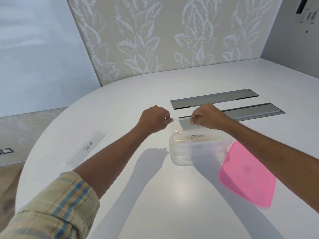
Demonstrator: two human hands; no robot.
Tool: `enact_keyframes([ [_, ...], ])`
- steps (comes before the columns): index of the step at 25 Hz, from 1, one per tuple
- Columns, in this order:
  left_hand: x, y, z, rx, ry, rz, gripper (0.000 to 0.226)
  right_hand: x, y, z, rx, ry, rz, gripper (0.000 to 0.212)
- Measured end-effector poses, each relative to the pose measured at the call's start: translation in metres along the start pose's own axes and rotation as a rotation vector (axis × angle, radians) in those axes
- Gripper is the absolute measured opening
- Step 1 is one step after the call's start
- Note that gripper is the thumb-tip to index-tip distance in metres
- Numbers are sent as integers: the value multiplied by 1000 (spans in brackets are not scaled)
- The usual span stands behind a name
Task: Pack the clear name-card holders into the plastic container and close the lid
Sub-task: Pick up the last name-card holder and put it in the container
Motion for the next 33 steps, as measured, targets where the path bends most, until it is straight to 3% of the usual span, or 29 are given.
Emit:
enact_keyframes([
  [4,-32,62,25,14,-36,158,26,23,61,-12,53,-23,59,4],
  [12,-125,214,65,92,2,500,25,60,196,-93,154,87,208,5],
  [21,-220,326,55,98,108,789,47,90,296,-186,181,212,274,4],
  [28,-236,349,28,66,180,827,58,115,332,-256,81,269,322,38],
  [33,-239,352,12,44,217,812,49,128,347,-290,-167,267,422,62],
])
Point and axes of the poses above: each hand's wrist, its own x-axis towards the middle knuckle, its own z-axis out of the back of the hand, y = z × x, the point moved 8 cm from there along x, towards the middle knuckle, and after that the axes turned 7 degrees about -y, right-handed, at the moved point
